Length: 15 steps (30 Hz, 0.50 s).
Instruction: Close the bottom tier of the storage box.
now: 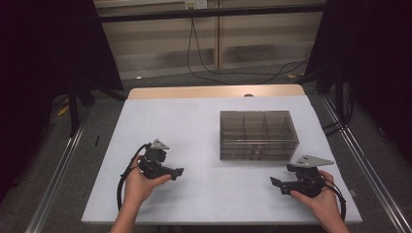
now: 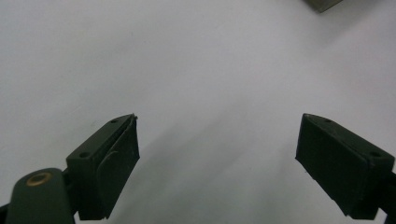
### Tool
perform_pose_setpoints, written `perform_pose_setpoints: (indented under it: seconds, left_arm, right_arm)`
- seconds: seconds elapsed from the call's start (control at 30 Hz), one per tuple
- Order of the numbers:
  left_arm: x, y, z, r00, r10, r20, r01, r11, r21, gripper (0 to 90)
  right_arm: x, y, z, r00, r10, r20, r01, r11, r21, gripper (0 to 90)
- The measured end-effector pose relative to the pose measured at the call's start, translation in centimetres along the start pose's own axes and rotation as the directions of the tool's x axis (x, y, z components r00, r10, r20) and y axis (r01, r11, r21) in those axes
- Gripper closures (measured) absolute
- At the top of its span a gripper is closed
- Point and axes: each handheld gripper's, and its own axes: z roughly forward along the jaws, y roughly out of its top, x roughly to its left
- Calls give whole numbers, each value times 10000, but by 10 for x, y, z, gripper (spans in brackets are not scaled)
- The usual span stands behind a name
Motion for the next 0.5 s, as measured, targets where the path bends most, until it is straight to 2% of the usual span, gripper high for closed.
perform_pose_setpoints:
  seconds: [0.23,0.27,0.5]
  left_arm:
    - [2,-6,-2,9999,-103,-41,103,9999,-136,131]
    - [3,-7,-3,10000,-51,22,51,10000,-39,131]
    - [5,-14,-6,9999,-101,-120,99,9998,-190,128]
  right_arm:
    - [-1,0,-1,10000,-9,55,9,10000,-49,190]
    - [-1,0,-1,10000,-14,38,15,10000,-54,188]
    - [-1,0,-1,10000,18,3,-18,10000,-37,177]
